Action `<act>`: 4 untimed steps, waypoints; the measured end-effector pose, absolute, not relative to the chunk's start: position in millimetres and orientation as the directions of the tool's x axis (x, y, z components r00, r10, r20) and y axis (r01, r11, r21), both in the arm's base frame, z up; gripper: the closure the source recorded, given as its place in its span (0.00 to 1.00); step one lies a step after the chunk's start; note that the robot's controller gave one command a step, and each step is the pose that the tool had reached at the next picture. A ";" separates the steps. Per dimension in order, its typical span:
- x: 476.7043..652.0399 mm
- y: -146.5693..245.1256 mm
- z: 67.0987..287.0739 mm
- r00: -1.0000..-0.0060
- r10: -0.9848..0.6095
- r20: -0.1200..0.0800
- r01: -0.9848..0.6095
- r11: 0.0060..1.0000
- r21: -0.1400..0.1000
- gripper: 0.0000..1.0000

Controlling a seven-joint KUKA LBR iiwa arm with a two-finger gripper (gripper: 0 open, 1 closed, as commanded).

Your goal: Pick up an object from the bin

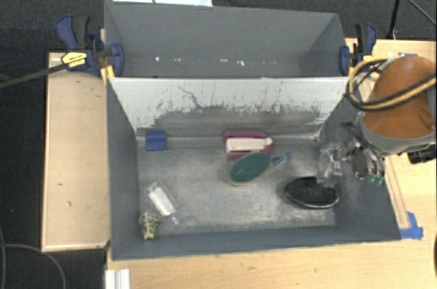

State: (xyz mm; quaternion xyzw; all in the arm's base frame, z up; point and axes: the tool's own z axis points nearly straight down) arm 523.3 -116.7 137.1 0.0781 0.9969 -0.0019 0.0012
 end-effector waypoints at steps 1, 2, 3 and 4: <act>524.2 -111.5 134.3 -0.989 0.147 0.001 0.147 0.989 0.000 0.00; 505.1 -124.9 68.9 -0.996 0.089 0.012 0.089 0.996 0.000 0.00; 509.3 -125.3 72.8 -0.996 0.087 -0.001 0.087 0.996 -0.002 1.00; 512.0 -122.5 175.7 -0.991 0.131 -0.010 0.131 0.991 0.000 1.00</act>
Offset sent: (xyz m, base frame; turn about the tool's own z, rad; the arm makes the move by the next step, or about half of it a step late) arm 0.0000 0.0000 0.0000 0.0000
